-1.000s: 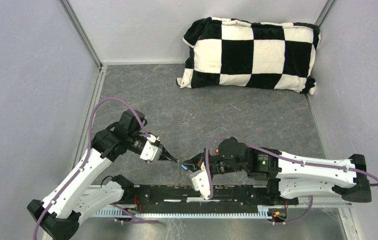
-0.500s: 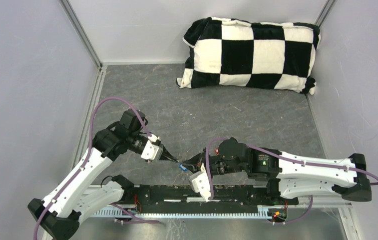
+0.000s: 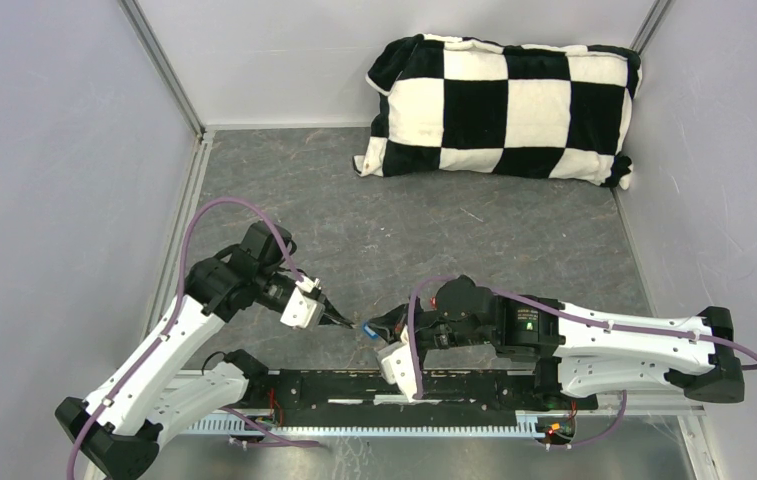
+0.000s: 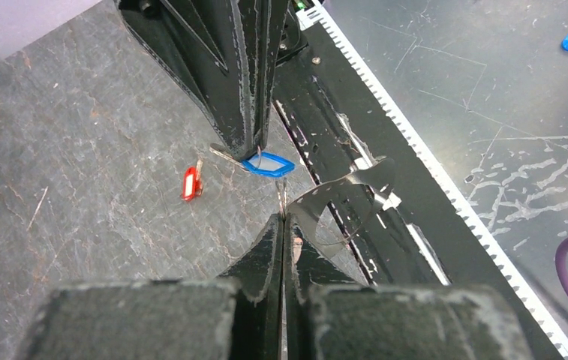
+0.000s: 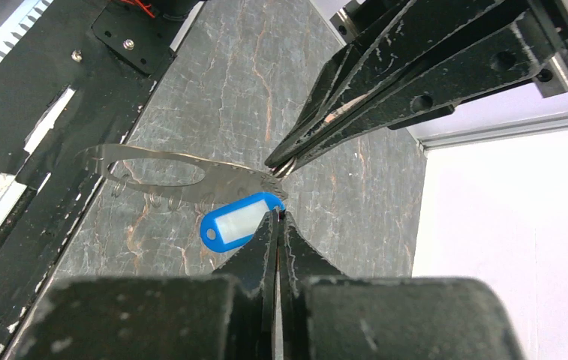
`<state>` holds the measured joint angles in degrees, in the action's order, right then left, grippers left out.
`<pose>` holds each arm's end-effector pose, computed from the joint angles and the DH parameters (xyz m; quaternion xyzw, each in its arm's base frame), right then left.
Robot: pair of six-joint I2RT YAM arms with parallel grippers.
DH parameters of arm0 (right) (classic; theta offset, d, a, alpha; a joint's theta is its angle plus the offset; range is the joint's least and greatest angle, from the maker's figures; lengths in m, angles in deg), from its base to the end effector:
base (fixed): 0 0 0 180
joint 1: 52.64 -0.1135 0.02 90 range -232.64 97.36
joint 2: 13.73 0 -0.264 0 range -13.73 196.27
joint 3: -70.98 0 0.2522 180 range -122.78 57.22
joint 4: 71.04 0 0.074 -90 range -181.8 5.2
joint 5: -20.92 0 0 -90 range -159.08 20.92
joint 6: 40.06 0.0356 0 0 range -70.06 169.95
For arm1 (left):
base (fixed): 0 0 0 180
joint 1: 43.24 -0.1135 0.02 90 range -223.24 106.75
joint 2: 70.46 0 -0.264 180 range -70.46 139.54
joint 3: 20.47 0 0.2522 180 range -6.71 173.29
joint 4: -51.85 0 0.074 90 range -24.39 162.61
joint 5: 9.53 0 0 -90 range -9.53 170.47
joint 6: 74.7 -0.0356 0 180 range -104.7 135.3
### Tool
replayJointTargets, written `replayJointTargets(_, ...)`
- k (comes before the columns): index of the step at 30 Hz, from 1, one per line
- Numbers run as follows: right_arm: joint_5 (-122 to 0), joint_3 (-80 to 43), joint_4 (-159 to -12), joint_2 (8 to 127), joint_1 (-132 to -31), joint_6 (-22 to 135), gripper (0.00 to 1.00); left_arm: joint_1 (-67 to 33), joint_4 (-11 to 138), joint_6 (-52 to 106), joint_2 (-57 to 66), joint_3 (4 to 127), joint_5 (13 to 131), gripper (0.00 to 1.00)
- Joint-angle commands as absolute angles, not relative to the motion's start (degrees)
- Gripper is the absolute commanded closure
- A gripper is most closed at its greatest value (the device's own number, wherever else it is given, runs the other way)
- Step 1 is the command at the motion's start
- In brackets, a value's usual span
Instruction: Put the keys on the keyring
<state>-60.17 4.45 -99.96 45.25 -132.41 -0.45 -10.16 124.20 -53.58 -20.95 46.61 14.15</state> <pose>0.0364 0.2329 0.3331 -0.7652 0.3073 0.2046 0.5274 0.0995 -0.1037 0.3183 0.7241 0.3738 -0.4183 0.4012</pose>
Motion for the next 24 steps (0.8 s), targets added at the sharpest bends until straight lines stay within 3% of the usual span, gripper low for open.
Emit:
replayJointTargets(1, -60.5, 2.8, -99.4, 44.8, -132.7, -0.8, 1.0, -10.3, 124.9, -57.6, -20.7, 49.8, 12.1, 0.98)
replayJointTargets(24, -58.1, 1.1, -94.3, 47.3, -133.5, 0.1, 1.0, -10.3, 124.4, -56.0, -18.9, 49.4, 14.6, 0.98)
